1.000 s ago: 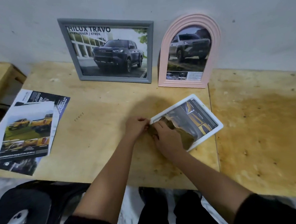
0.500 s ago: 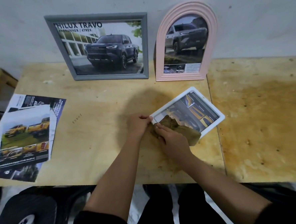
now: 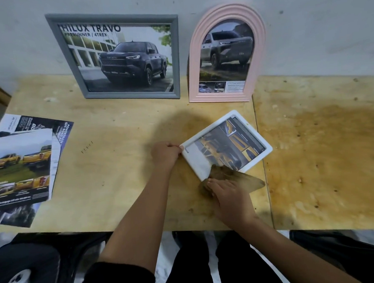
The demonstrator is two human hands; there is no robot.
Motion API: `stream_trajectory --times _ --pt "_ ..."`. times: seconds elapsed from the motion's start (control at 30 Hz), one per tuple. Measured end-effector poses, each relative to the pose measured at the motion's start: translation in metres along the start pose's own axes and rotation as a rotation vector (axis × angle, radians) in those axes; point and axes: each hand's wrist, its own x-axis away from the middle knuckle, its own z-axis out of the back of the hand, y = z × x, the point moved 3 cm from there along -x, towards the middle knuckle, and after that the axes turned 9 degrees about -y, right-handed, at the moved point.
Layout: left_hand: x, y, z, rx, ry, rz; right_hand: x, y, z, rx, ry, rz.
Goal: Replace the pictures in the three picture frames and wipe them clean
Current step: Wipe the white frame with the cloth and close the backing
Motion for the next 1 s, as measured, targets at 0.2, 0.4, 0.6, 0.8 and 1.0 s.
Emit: stream_trajectory --times 0.2,0.4,0.6,0.8,1.0 --pt "0.011 -0.003 -0.002 -0.043 0.110 -0.071 0.003 0.010 0.007 -0.007 -0.059 0.071" --pt "0.052 -0.018 -0.047 -0.199 0.201 -0.185 0.007 0.009 0.001 0.044 -0.154 0.189" --pt "0.059 -0.028 -0.061 -0.319 0.219 -0.231 0.005 0.033 0.007 -0.039 -0.187 0.282" --pt "0.063 -0.022 -0.065 -0.376 0.258 -0.186 -0.001 0.075 0.020 -0.016 -0.160 0.343" --pt "0.065 -0.020 -0.067 -0.383 0.274 -0.190 -0.011 0.116 0.028 -0.053 -0.181 0.380"
